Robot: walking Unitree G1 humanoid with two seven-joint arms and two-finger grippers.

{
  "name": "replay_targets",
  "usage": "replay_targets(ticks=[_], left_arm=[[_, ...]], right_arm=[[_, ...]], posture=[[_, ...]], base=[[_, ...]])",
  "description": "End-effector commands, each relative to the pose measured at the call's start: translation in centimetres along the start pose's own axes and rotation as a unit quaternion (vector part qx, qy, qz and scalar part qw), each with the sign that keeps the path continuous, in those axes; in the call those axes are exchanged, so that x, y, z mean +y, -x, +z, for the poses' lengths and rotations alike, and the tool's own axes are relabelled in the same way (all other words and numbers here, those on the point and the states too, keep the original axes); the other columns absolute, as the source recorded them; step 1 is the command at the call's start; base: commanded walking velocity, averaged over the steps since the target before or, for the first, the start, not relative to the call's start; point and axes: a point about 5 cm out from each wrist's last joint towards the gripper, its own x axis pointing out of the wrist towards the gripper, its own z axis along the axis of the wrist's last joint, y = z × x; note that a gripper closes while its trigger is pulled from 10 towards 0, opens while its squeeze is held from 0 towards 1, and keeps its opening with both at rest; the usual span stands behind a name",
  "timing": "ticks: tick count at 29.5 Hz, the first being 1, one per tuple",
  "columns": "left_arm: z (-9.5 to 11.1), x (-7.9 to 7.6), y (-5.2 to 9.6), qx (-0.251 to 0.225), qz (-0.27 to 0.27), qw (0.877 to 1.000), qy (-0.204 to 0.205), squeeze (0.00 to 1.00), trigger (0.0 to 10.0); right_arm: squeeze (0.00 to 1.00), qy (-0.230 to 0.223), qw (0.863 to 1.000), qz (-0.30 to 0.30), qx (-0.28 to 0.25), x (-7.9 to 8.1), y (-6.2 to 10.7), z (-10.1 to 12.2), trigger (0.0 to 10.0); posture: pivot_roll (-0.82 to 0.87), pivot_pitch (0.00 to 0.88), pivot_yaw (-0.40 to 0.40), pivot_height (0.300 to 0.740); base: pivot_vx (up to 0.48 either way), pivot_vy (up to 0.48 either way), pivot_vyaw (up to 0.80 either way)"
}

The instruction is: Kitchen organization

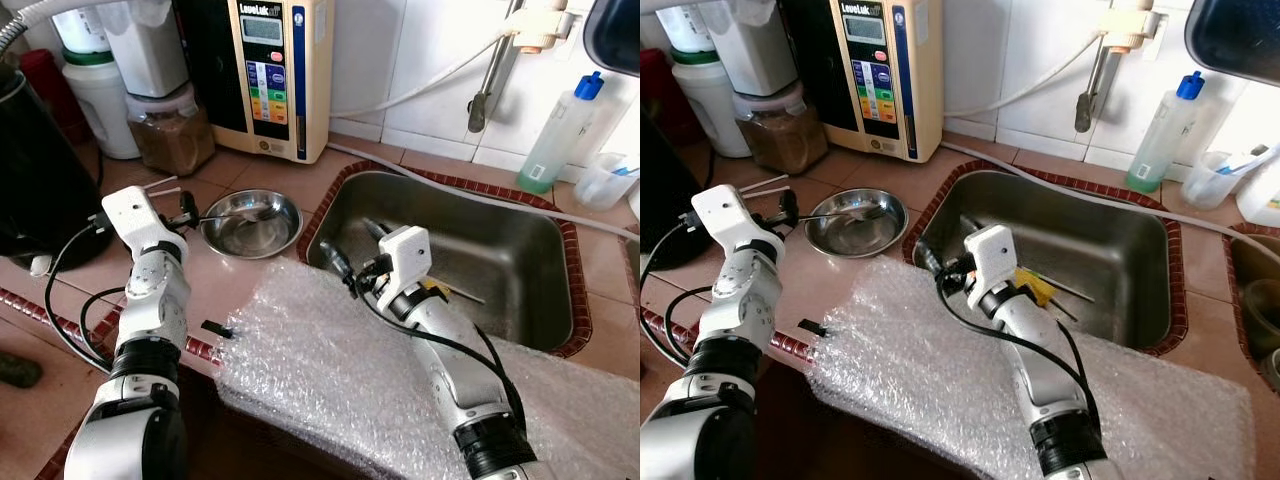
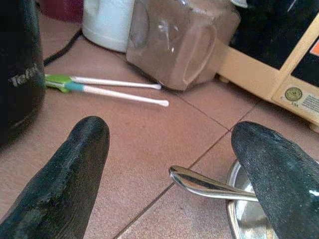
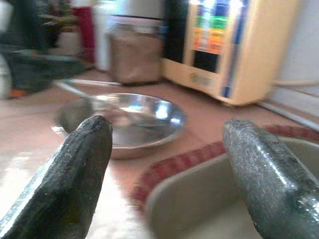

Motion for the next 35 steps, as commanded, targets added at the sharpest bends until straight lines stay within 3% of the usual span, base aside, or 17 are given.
replay_targets(ticks=[1,8,11,12,15,28,35], left_arm=[[0.3,-0.1,-0.3,-0.002,-0.001,1.000,0.005,0.00,10.0],[-0.2,-0.9,-0.8,0.032,-0.030,0.996,0.083,0.00,10.0],[-0.1,-1.0,-1.0,0.032,-0.033,0.995,0.092,0.00,10.0],[-0.1,-1.1,-1.0,0.033,-0.033,0.994,0.095,0.00,8.7],[-0.3,-1.3,-1.1,0.048,-0.040,0.992,0.112,0.00,0.0],[-0.2,-1.7,-1.3,0.058,-0.049,0.985,0.153,0.00,0.0],[-0.1,-1.6,-1.4,0.056,-0.045,0.982,0.174,0.00,0.0]], right_arm=[[0.00,-0.001,1.000,0.023,-0.012,0.5,-0.2,0.8,10.0],[0.00,-0.001,1.000,0.024,-0.003,0.7,-0.2,0.7,10.0],[0.00,-0.002,1.000,0.026,-0.001,0.8,0.0,0.7,10.0],[0.00,-0.002,1.000,0.025,0.000,0.8,0.0,0.7,10.0],[0.00,-0.003,1.000,0.023,0.003,0.8,0.1,0.6,10.0],[0.00,-0.007,1.000,0.024,0.008,1.0,0.0,0.5,10.0],[0.00,-0.032,0.997,0.067,-0.007,1.6,0.2,1.0,10.0]], posture=[[0.09,0.000,0.043,0.740],[0.09,0.000,0.045,0.740],[0.08,0.000,0.048,0.740],[0.08,0.000,0.048,0.740],[0.08,0.000,0.051,0.740],[0.08,0.000,0.053,0.740],[0.09,0.000,0.052,0.740]], base=[[0.000,0.000,0.00],[0.000,0.000,0.00],[0.000,0.000,0.00],[0.000,0.000,0.00],[0.000,0.000,0.00],[0.000,0.000,0.00],[0.000,0.000,0.00]])
